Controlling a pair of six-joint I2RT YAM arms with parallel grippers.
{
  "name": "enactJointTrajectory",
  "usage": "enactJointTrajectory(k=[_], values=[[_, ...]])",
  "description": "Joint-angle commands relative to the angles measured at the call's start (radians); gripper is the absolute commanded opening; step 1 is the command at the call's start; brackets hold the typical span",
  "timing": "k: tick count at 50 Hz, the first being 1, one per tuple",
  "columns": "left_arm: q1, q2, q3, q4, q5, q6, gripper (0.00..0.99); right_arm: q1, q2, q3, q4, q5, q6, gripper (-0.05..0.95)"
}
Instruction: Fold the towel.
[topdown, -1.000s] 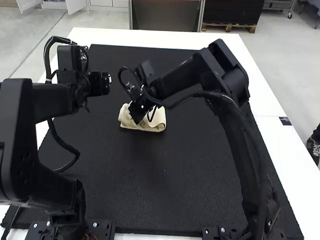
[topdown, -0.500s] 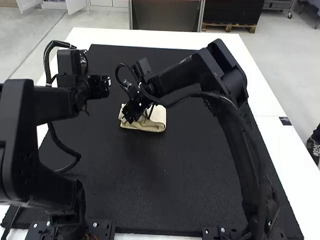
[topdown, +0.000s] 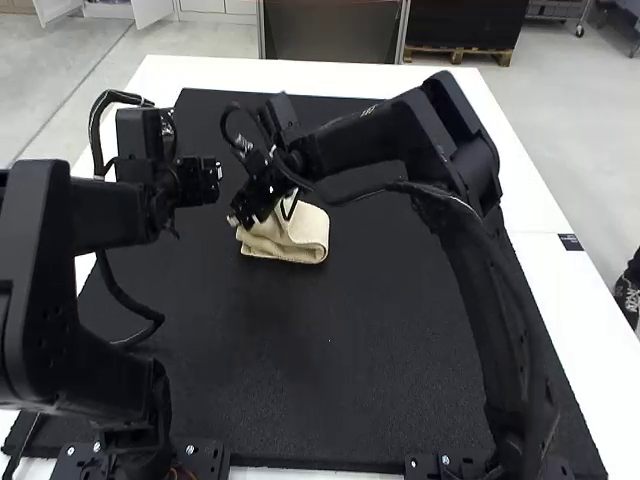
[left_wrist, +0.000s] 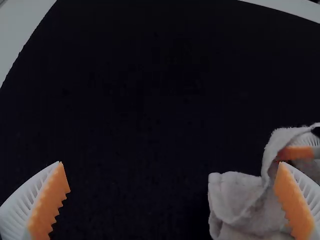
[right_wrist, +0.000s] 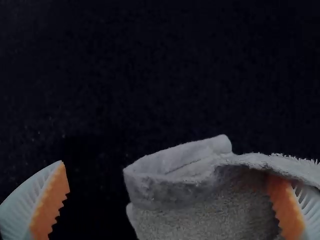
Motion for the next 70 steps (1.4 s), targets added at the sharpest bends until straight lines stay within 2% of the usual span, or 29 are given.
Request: enactJointTrajectory(k=[1,7,12,22,29,36,40,42,43,46,48,51,55,57,61,62,70], values=[[0.002,-0.018,-0.002,0.015,0.006,-0.002,0.962,-0.004,-0.067,0.042,0.003,-0.009,0.007,0.90],[0.002,-0.018,0.001,0.022,0.004,-0.004,0.962,0.003,-0.056,0.019,-0.075,-0.030,0.034,0.90],[0.004,-0.018,0.009,0.015,0.004,-0.002,0.962,-0.004,-0.041,-0.002,-0.094,-0.046,0.053,0.90],[0.008,-0.018,0.023,0.008,0.009,-0.001,0.962,-0.008,-0.050,-0.048,-0.175,-0.079,0.033,0.90],[0.002,-0.015,0.023,0.031,0.008,-0.002,0.962,-0.004,-0.059,-0.041,-0.270,-0.144,-0.007,0.90],[0.002,-0.010,0.021,0.031,0.008,-0.001,0.962,-0.008,-0.105,-0.041,-0.249,-0.139,-0.022,0.90],[0.004,-0.009,0.018,0.031,0.009,0.001,0.962,-0.009,-0.142,-0.047,-0.164,-0.113,-0.035,0.90],[0.005,-0.009,0.020,0.031,0.009,0.001,0.962,-0.017,-0.153,-0.047,-0.111,-0.061,-0.032,0.90],[0.007,-0.009,0.023,0.028,0.011,0.002,0.962,-0.021,-0.156,-0.047,-0.072,-0.052,-0.015,0.86],[0.007,-0.012,0.027,0.023,0.014,0.006,0.962,-0.061,-0.151,-0.053,-0.005,-0.021,0.025,0.65],[0.004,-0.012,0.030,0.018,0.014,0.009,0.962,-0.093,-0.146,-0.061,0.023,-0.019,0.027,0.58],[0.004,-0.012,0.033,0.009,0.014,0.010,0.962,-0.143,-0.126,-0.062,0.076,-0.016,0.034,0.53],[0.005,-0.013,0.043,0.000,0.015,0.010,0.962,-0.184,-0.090,-0.059,0.126,-0.016,0.034,0.52],[0.004,-0.015,0.050,-0.008,0.015,0.010,0.962,-0.201,-0.071,-0.058,0.126,-0.016,0.027,0.37],[0.005,-0.018,0.075,-0.032,0.015,0.012,0.962,-0.230,-0.037,-0.055,0.129,-0.021,0.037,0.00],[0.005,-0.018,0.078,-0.035,0.015,0.013,0.962,-0.233,-0.028,-0.050,0.133,-0.021,0.040,-0.02],[0.008,-0.019,0.096,-0.055,0.015,0.021,0.962,-0.235,0.027,-0.010,0.139,-0.053,0.051,-0.02]])
